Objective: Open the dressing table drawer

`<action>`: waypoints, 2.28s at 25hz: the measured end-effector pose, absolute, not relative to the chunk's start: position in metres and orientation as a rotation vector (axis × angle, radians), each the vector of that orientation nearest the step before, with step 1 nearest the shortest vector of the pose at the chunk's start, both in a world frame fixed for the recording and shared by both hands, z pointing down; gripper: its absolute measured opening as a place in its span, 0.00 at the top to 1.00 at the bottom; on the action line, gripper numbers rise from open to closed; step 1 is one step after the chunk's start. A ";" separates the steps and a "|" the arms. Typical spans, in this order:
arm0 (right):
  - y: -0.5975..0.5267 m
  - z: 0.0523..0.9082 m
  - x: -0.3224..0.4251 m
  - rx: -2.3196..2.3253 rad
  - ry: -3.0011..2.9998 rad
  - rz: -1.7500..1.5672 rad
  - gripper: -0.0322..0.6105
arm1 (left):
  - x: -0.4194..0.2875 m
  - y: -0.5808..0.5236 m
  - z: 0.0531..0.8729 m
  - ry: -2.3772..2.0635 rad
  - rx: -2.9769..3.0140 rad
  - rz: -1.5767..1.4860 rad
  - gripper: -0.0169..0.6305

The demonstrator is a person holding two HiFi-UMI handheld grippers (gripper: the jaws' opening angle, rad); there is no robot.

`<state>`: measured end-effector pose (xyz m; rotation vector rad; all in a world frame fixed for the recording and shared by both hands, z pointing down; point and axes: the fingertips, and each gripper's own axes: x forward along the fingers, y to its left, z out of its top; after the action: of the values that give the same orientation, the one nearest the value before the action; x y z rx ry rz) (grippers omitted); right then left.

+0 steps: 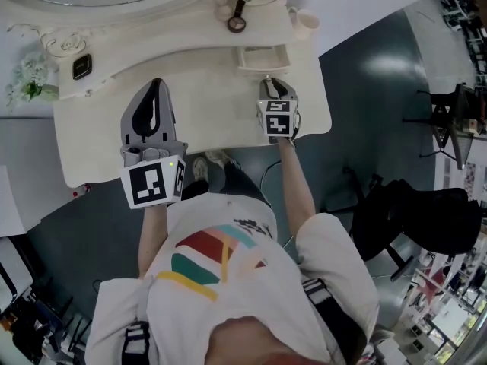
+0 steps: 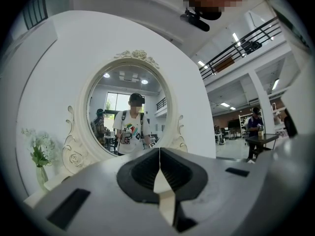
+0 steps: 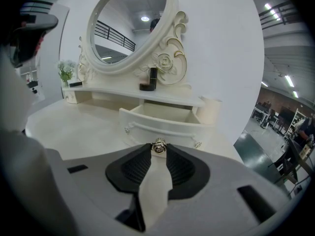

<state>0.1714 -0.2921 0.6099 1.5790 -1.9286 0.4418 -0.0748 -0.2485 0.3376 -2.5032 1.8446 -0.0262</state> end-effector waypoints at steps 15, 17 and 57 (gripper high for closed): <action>-0.311 0.564 0.179 1.709 -2.013 0.412 0.77 | -0.080 -0.254 0.333 1.844 -2.504 0.015 0.96; -0.318 0.539 0.180 1.742 -2.036 0.358 0.78 | -0.082 -0.256 0.329 1.848 -2.501 0.029 0.96; -0.236 0.285 -0.010 1.696 -2.676 -0.157 0.95 | -0.118 -0.242 0.293 1.887 -2.426 0.186 0.96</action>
<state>-0.0102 -0.2362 0.2850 1.6963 -2.6760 -0.1567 -0.1184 -0.2420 0.2931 -2.4258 1.8867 0.1864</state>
